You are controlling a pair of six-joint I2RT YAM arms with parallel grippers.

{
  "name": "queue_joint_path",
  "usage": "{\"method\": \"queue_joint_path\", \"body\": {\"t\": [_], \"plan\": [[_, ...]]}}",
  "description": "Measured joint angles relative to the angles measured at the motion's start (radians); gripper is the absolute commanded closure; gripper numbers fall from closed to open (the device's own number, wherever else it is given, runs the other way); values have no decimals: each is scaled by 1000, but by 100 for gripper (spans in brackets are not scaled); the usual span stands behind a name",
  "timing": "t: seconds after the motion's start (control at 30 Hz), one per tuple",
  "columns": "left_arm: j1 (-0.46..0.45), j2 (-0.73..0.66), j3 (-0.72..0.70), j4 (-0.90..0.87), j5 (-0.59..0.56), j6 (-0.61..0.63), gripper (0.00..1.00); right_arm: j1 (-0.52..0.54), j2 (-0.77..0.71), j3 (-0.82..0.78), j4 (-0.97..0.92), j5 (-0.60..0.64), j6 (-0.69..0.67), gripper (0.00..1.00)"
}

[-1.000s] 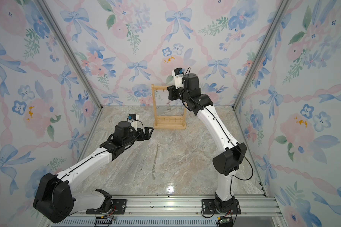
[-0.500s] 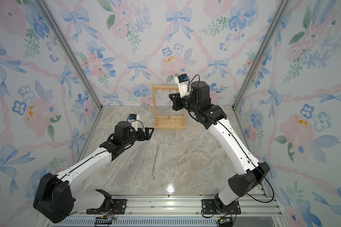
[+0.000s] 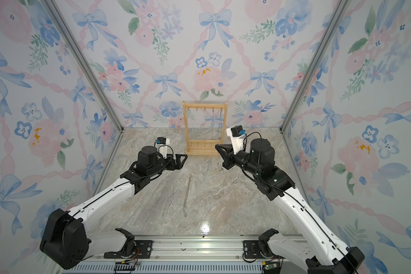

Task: Take the necklace off the jewelry display stand
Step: Take off the necklace from the stand.

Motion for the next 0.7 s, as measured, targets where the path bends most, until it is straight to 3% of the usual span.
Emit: {"method": "queue_joint_path", "body": {"t": [0.23, 0.7], "plan": [[-7, 0, 0, 0, 15, 1, 2, 4, -132, -246, 149, -28, 45, 100], [-51, -87, -16, 65, 15, 37, 2, 26, -179, -566, 499, -61, 97, 100]]}}
